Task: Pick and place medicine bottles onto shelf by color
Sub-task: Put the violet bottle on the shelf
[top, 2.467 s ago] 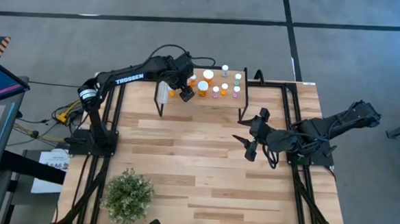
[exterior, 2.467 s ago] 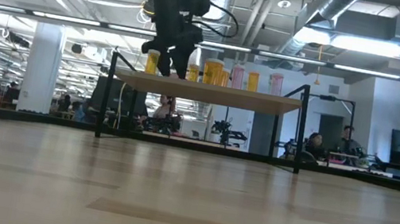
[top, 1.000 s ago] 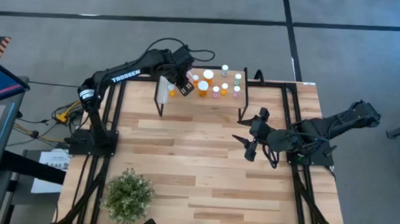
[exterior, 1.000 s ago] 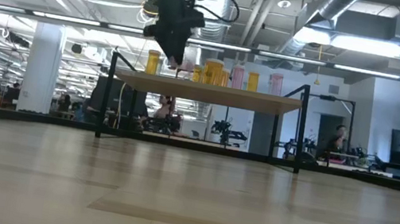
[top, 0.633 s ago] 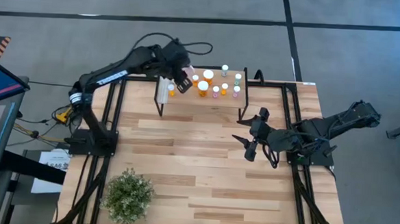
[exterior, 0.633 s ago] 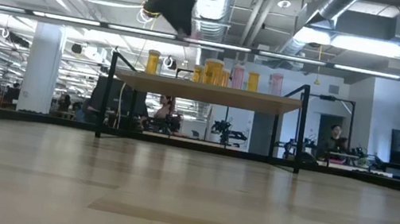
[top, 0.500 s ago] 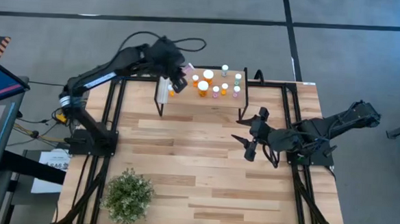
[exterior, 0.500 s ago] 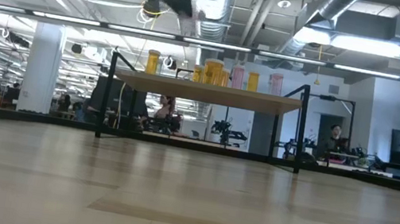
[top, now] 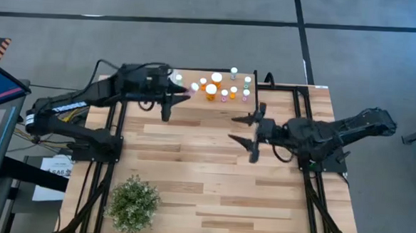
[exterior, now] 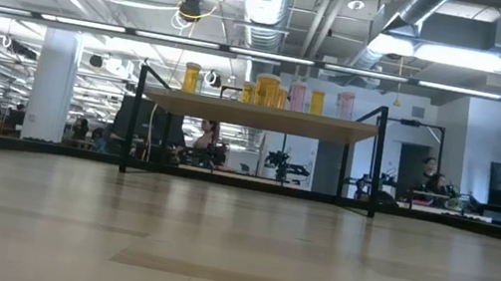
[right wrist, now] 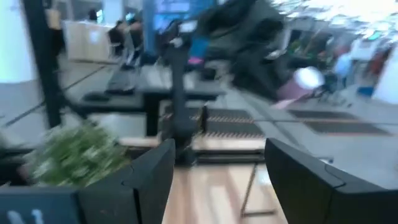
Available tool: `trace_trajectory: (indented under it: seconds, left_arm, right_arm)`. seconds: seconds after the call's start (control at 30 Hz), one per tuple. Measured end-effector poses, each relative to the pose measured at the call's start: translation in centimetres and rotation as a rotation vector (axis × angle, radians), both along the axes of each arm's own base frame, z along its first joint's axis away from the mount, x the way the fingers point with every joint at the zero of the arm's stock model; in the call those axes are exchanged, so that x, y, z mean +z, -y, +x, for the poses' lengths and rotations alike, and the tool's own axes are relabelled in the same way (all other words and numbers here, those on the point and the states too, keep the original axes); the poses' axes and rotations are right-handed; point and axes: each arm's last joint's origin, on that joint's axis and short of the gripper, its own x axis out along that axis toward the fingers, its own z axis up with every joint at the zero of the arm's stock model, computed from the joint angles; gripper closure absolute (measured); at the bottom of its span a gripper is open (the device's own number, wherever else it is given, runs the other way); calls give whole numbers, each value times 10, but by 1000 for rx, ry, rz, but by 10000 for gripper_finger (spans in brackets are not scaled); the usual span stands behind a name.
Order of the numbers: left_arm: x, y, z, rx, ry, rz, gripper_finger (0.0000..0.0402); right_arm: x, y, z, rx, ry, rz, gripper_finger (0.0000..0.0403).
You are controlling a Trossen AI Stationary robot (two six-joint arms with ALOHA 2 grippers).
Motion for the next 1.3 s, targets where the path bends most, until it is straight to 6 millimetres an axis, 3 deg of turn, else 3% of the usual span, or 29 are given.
trace_trajectory:
  seconds: [0.2, 0.67, 0.9, 1.1, 1.3]
  left_arm:
    - [-17, 19, -8, -69, 137, 36, 308]
    - [-31, 40, -2, -168, 261, 54, 308]
    - [-30, 46, -1, -183, 269, 59, 308]
    - [-35, 45, 5, -179, 250, 44, 308]
    - [-39, 44, 15, -183, 247, 44, 308]
  right_arm:
    - [2, 26, 21, -19, 108, 10, 131]
    - [-28, 72, 78, 12, 271, 46, 131]
    - [-21, 83, 85, 157, 328, 103, 131]
    - [-8, 80, 86, 211, 349, 96, 131]
    - [-1, 79, 91, 219, 256, 112, 121]
